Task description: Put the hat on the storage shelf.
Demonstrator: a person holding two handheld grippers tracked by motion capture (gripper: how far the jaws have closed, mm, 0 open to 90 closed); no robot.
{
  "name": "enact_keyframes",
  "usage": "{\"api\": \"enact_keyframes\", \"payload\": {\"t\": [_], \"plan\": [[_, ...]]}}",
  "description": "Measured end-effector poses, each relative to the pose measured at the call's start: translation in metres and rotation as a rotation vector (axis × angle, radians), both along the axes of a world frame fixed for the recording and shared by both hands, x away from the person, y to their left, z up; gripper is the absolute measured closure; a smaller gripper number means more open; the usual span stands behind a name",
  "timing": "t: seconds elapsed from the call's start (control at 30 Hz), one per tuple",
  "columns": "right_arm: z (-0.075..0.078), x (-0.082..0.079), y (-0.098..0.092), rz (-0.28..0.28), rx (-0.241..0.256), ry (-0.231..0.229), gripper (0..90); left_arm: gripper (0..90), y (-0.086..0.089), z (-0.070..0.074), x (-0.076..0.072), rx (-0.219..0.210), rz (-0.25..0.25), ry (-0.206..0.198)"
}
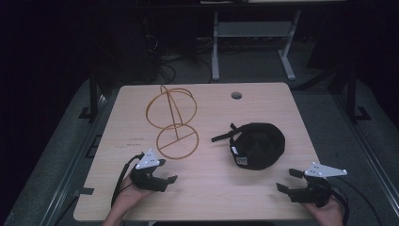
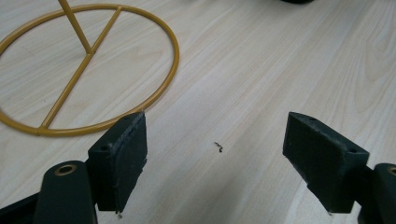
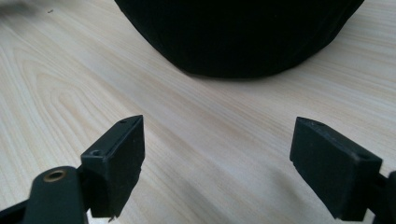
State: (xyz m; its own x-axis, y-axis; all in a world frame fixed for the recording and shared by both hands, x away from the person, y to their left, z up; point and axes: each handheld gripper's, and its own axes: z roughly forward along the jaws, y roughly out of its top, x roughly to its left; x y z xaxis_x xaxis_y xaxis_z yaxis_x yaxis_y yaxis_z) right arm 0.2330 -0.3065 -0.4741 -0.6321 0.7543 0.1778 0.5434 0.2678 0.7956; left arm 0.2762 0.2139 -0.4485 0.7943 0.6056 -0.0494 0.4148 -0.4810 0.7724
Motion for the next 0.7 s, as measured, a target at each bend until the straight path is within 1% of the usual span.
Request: {"api": "enact_keyframes", "payload": {"t": [0.23,0.33,0.4,0.5,0.57,0.6,0.7], "plan": [[-0.001,-0.001,-0.002,-0.006,-0.002,0.001,17.3,21.1,0.000,-0.001,0.002,-0.004,0.000,0.008],[0.002,-0.002,0.000,-0.007,-0.008,-0.008,17.2,20.7,-0.001,0.001,0.000,-0.022,0.002,0.005],[0.003,-0.002,0.001,-0.006,-0.012,-0.014,17.0,20.3,-0.004,0.005,-0.002,-0.038,-0.004,0.024],[0.002,-0.002,0.000,-0.008,-0.019,-0.009,16.9,19.3,-0.010,0.008,-0.003,-0.047,-0.012,0.025],[0.002,-0.003,-0.001,-0.012,-0.017,-0.011,16.8,18.4,-0.014,0.009,-0.002,-0.032,-0.023,0.021],[0.002,-0.003,-0.001,-0.012,-0.017,-0.011,16.8,18.3,-0.014,0.009,-0.002,-0.032,-0.023,0.021],[0.001,-0.002,-0.002,-0.009,-0.012,-0.014,16.8,17.7,-0.021,0.009,0.000,-0.025,-0.037,0.023]]}}
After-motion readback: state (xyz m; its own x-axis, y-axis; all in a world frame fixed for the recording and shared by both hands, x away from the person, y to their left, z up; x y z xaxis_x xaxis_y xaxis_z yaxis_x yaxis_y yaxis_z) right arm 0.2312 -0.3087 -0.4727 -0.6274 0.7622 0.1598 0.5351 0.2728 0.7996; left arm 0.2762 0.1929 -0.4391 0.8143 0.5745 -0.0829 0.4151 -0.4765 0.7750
